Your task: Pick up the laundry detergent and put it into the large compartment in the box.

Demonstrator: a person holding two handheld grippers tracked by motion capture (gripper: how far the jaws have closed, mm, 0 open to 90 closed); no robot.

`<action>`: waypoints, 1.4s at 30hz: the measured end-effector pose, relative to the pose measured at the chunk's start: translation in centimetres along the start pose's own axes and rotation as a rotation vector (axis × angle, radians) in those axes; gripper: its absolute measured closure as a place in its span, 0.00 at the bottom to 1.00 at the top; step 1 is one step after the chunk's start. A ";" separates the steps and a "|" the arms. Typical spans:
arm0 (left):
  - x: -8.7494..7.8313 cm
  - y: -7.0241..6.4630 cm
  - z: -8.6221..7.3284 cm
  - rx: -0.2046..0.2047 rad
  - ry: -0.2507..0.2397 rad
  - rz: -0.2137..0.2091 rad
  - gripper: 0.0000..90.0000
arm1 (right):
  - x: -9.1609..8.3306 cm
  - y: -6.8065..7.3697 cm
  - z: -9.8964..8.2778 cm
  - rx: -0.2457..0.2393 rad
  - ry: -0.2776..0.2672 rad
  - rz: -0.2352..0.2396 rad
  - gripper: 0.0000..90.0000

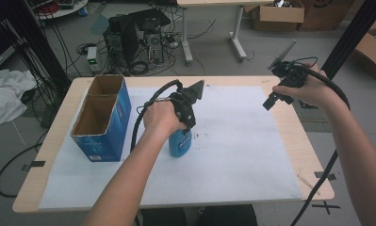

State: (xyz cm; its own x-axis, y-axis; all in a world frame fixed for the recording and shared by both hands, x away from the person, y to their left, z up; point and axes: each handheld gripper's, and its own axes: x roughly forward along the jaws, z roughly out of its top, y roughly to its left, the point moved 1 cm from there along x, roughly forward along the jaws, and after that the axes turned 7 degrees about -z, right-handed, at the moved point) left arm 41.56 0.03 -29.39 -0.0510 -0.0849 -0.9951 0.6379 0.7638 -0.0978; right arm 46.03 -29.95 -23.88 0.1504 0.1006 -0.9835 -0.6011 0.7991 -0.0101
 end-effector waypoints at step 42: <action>-20.2 10.6 -11.3 -0.474 -0.198 0.088 0.43 | -0.9 0.0 0.3 -0.006 -0.004 -0.004 0.19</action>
State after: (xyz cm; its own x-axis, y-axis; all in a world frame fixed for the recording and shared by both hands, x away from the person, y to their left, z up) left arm 40.68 17.09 -10.51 0.1625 -0.0911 -0.9825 0.2131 0.9755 -0.0552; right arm 46.17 -29.84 -22.98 0.1559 0.1001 -0.9827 -0.6056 0.7957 -0.0151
